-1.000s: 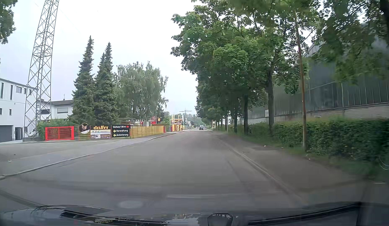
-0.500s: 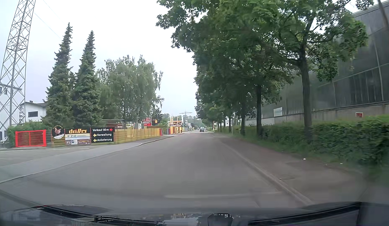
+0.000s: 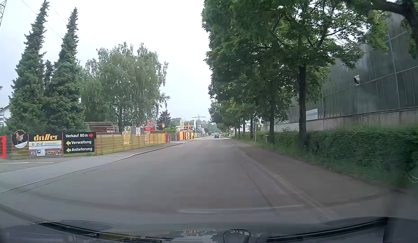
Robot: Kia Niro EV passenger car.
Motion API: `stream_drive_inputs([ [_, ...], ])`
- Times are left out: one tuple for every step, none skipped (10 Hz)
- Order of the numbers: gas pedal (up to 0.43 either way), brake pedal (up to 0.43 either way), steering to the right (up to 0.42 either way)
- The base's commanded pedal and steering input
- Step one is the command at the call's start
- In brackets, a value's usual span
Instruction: Follow the waypoints while adhering to traffic rules and regulations
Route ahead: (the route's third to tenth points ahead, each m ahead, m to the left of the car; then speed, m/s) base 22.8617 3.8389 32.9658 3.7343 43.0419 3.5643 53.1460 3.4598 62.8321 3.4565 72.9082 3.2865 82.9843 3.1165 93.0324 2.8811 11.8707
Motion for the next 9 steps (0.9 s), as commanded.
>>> stream_drive_inputs([
  [0.079, 0.000, -0.003],
  [0.087, 0.000, -0.003],
  [0.087, 0.000, -0.003],
  [0.087, 0.000, -0.003],
  [0.087, 0.000, -0.002],
  [0.087, 0.000, -0.001],
  [0.087, 0.000, 0.000],
  [0.087, 0.000, 0.000],
  [0.087, 0.000, 0.000],
])
